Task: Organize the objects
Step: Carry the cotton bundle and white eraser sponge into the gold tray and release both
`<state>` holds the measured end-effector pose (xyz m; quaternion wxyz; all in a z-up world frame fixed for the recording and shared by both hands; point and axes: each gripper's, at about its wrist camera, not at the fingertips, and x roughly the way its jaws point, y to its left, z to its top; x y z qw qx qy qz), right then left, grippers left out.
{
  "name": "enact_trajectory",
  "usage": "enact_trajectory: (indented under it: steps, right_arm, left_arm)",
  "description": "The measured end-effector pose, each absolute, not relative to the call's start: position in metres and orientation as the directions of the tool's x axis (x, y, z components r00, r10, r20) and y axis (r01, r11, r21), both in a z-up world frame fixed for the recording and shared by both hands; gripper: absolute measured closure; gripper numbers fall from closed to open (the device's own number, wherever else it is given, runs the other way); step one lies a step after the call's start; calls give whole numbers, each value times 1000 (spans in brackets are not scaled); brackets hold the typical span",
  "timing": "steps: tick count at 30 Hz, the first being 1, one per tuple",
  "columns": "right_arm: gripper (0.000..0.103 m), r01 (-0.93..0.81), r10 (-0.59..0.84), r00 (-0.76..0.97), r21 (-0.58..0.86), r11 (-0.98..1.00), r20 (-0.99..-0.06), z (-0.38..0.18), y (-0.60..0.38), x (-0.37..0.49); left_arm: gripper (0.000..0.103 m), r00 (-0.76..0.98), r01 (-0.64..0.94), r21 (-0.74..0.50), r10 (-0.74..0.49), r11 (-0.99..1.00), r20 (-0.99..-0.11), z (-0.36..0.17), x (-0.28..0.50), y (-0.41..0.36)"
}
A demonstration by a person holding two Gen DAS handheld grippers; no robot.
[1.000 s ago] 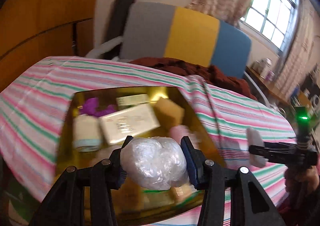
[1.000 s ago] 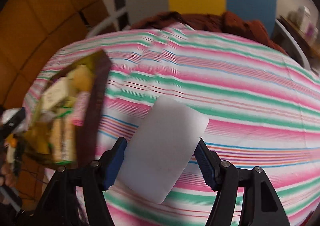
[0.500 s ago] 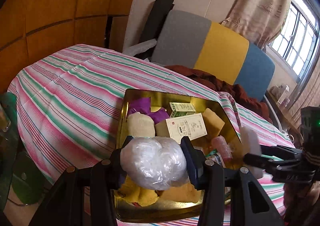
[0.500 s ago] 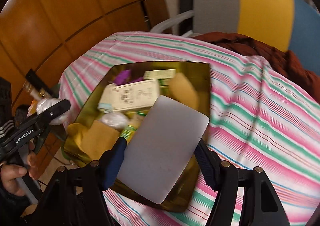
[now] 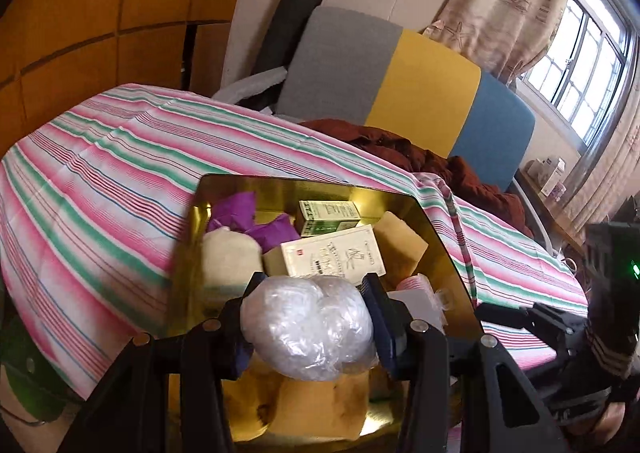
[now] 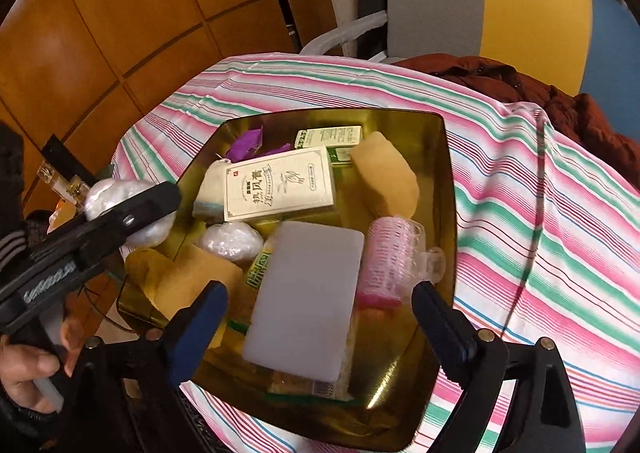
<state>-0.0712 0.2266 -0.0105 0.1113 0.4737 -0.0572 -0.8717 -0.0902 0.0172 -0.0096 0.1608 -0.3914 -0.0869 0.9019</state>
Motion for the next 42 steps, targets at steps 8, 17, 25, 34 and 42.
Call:
enact_trajectory:
  steps: [8,17,25,34,42]
  right_arm:
    - [9,143,-209,-544,156,-977,-813,-11,225,-56]
    - [9,139,-211,-557,160,-977,-803,-10,223,-50]
    - [9,126,-168,-593,116,-985,-787,-5,214,-44]
    - [1,8,-37,-691,44,-999,-722,13,218,-21]
    - [1,-52,9,-689,37,-998,-725,9,221,-5]
  left_arm:
    - [45,-611,-226,-269,351,-936,-710,-22,-107,38]
    - [31,-616,-228,-245,334,-942,-713,-18,-98,38]
    - [29,-669,-187,-178,258,-966,-697,-2,-83,25]
    - [24,-712,-147,-91,169,-985,-681,10,-51,16]
    - [23,-741,-79,-16,69,-997,-668,9,-19,15]
